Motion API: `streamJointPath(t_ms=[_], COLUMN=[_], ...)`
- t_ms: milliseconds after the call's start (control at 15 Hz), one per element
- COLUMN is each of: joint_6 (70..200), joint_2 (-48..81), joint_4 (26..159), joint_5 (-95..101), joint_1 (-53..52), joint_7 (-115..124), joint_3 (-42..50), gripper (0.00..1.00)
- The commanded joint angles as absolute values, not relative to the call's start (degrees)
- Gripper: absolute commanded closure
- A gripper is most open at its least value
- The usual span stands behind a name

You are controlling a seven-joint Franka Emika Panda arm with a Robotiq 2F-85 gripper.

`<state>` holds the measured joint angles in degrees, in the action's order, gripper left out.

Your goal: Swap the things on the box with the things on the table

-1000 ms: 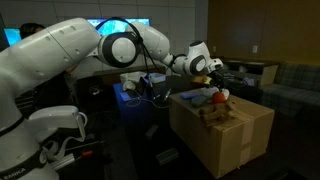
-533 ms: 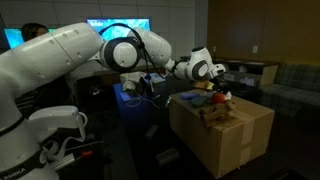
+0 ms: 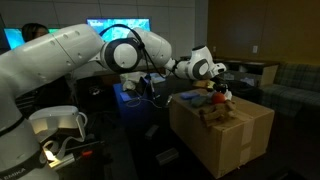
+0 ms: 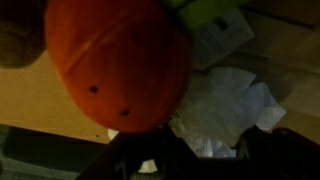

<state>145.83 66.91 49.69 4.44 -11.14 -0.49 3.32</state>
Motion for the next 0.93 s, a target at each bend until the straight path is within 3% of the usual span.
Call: streamJointPath(t_ms=[0,133,267,867], joint_6=[144.10,144.01,143.77,144.70], joint_2=[68.51,68.45,67.70,60.02], joint_4=[46.00,45.90,46.22,52.30], joint_5=[6.14,6.17,6.18,5.73], joint_1=[-11.65,-11.82,-12.05,-15.57], joint_7=[0.94,1.18,1.47,4.17], joint_3=[3.90,3.98,4.06,6.00], gripper=[0.78,0.93,1.00,0.99])
